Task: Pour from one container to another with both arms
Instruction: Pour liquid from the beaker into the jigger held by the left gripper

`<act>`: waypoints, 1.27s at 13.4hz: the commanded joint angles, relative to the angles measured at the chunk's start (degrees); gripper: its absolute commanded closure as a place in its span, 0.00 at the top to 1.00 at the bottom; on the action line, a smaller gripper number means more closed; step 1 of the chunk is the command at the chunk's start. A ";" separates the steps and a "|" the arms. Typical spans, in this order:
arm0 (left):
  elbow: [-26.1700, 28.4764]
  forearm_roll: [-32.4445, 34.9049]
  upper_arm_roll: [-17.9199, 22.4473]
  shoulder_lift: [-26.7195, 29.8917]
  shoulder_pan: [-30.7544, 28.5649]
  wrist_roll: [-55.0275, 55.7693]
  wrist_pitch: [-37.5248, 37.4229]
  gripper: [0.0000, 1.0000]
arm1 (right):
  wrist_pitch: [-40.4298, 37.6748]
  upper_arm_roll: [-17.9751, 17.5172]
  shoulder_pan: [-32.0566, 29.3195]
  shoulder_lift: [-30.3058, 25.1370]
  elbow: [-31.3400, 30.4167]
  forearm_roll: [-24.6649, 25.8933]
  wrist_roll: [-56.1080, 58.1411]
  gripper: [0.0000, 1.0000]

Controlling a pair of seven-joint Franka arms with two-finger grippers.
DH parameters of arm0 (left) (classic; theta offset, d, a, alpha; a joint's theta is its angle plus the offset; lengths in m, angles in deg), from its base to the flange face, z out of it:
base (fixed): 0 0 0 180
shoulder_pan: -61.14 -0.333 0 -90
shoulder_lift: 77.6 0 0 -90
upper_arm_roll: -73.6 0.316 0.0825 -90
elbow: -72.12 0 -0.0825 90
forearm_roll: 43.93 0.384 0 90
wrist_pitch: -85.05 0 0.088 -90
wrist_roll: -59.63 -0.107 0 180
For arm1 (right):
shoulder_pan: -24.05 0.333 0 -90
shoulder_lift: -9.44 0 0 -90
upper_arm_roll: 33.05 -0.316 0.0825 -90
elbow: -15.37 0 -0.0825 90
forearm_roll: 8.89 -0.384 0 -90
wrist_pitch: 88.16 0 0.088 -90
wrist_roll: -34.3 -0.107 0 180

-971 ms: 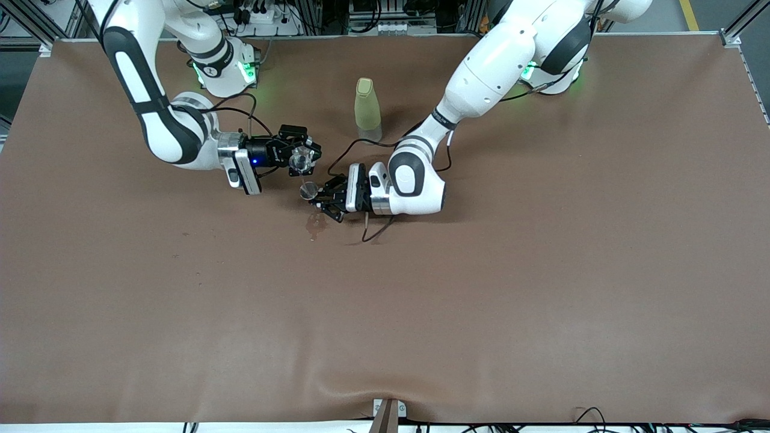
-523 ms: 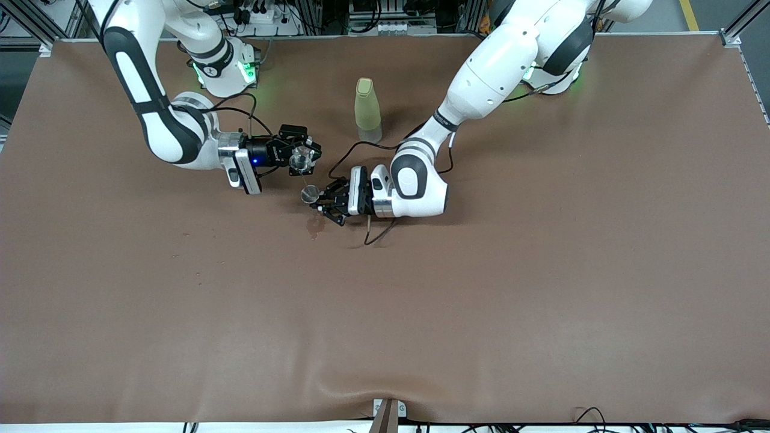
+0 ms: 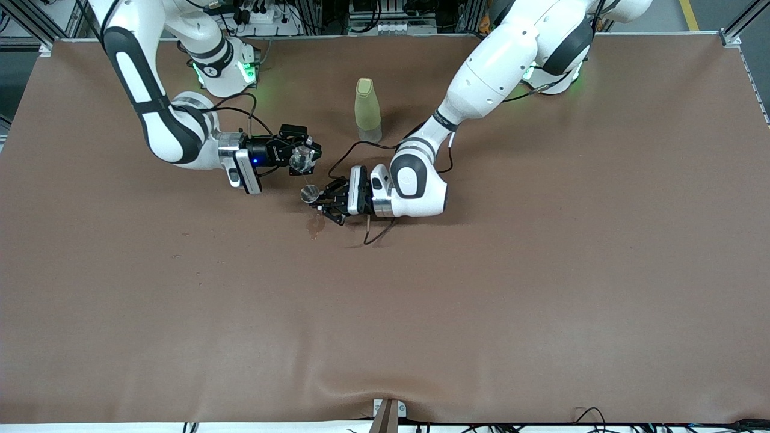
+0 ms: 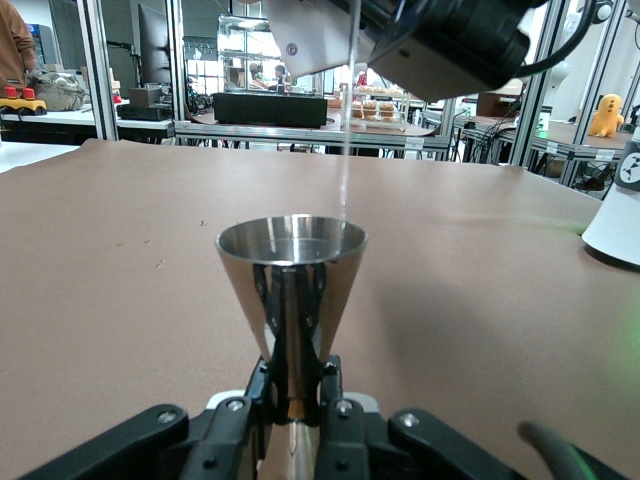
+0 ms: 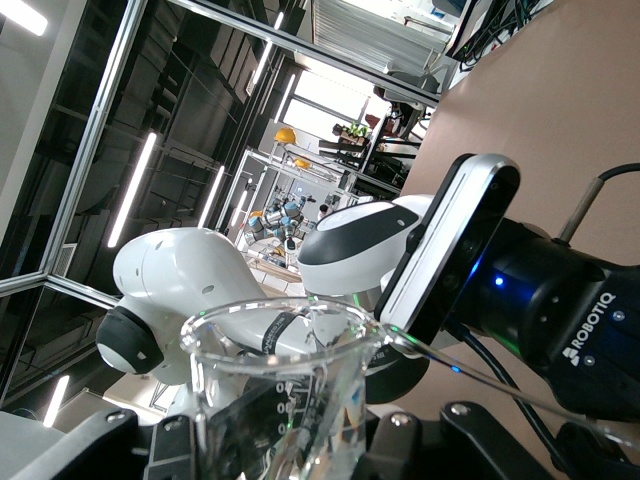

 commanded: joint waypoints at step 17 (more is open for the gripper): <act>1.22 -2.04 -0.69 1.14 0.25 -1.54 0.12 0.00 | 0.06 -0.45 -0.58 -1.52 -0.31 -1.86 -9.75 0.00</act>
